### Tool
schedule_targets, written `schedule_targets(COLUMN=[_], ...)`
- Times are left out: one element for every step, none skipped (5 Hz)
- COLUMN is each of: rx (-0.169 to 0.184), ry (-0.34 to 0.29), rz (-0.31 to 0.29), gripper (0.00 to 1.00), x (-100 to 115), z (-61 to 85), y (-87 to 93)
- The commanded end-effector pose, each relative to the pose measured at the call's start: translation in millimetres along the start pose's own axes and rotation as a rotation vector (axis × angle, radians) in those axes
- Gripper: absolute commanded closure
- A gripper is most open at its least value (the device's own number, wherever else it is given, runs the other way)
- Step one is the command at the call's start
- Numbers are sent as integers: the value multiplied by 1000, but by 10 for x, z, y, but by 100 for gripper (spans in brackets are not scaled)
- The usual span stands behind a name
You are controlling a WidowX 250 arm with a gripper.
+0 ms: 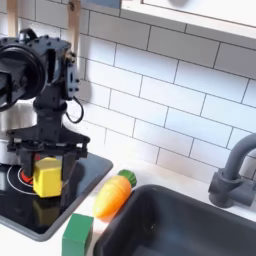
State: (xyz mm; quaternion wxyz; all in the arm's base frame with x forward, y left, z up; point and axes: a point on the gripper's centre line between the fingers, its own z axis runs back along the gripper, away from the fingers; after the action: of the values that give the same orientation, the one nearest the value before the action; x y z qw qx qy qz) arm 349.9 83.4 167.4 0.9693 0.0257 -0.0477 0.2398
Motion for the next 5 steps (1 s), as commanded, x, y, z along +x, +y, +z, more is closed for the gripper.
schedule_targets(rx=[8, 10, 11, 30, 36], ry=[5, -2, -15, -72, -55], rz=[-43, -56, -50, -19, -14], gripper=[100, 100, 0, 0, 0], x=[-125, -127, -105, -72, -78], z=[-55, -63, -40, -19, -55], y=[58, 53, 54, 46, 99])
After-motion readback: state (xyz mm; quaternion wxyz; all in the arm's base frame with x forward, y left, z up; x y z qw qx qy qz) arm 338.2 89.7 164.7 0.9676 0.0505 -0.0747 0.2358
